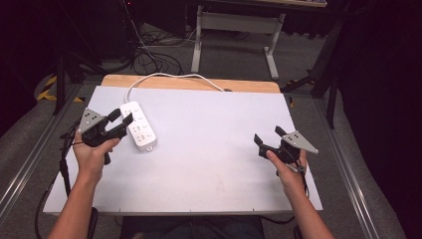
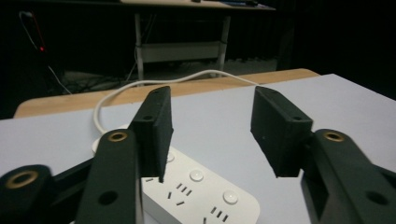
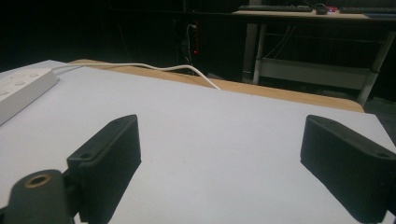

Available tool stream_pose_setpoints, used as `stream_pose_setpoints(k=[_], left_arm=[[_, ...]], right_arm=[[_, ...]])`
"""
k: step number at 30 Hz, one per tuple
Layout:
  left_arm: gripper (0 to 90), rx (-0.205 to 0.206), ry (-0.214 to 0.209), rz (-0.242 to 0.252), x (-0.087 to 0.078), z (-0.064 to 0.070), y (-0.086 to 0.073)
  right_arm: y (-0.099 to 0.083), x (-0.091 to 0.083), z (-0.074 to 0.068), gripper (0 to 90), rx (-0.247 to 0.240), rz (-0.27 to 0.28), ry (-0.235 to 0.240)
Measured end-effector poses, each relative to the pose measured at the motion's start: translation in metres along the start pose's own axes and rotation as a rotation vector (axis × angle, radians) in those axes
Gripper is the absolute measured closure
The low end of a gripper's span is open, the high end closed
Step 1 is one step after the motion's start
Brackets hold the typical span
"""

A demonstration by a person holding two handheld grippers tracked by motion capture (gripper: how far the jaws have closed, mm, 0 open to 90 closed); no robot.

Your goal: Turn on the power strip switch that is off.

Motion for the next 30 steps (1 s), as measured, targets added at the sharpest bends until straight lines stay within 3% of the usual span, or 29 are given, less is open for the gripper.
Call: stream_pose_setpoints(k=[4, 5, 9, 14, 18, 21, 30], left_arm=[[27.7, 0.0, 0.043, 0.045, -0.008, -0.002, -0.005], [24.3, 0.01, 0.075, 0.077, -0.013, -0.002, -0.008], [16.7, 0.04, 0.119, 0.123, -0.023, -0.004, -0.014], [8.5, 0.002, 0.153, 0.138, -0.03, -0.004, -0.019], [4.6, 0.004, 0.172, 0.14, -0.037, -0.003, -0.024], [4.9, -0.028, 0.184, 0.138, -0.042, -0.003, -0.027], [2.3, -0.036, 0.237, 0.166, -0.05, -0.006, -0.029]], right_arm=[[0.0, 0.0, -0.001, 12.5, -0.003, -0.003, 0.001], [0.0, 0.001, 0.0, 12.4, -0.007, -0.003, -0.002], [0.0, 0.001, -0.001, 12.5, -0.011, 0.0, -0.005], [0.0, 0.0, -0.001, 12.5, -0.01, -0.002, -0.005], [0.0, 0.0, -0.001, 12.4, -0.008, -0.002, -0.005], [0.0, 0.0, -0.001, 12.4, -0.01, 0.0, -0.006], [0.0, 0.0, -0.001, 12.3, -0.012, 0.002, -0.007]])
Point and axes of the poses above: each handheld gripper's, and its own axes: x roughly forward along the jaws, y roughly out of its top, z roughly to its right, the point moved 3 cm from there along x, roughly forward along the jaws, and after that the axes turned 7 degrees about -z, right-handed, at the moved point
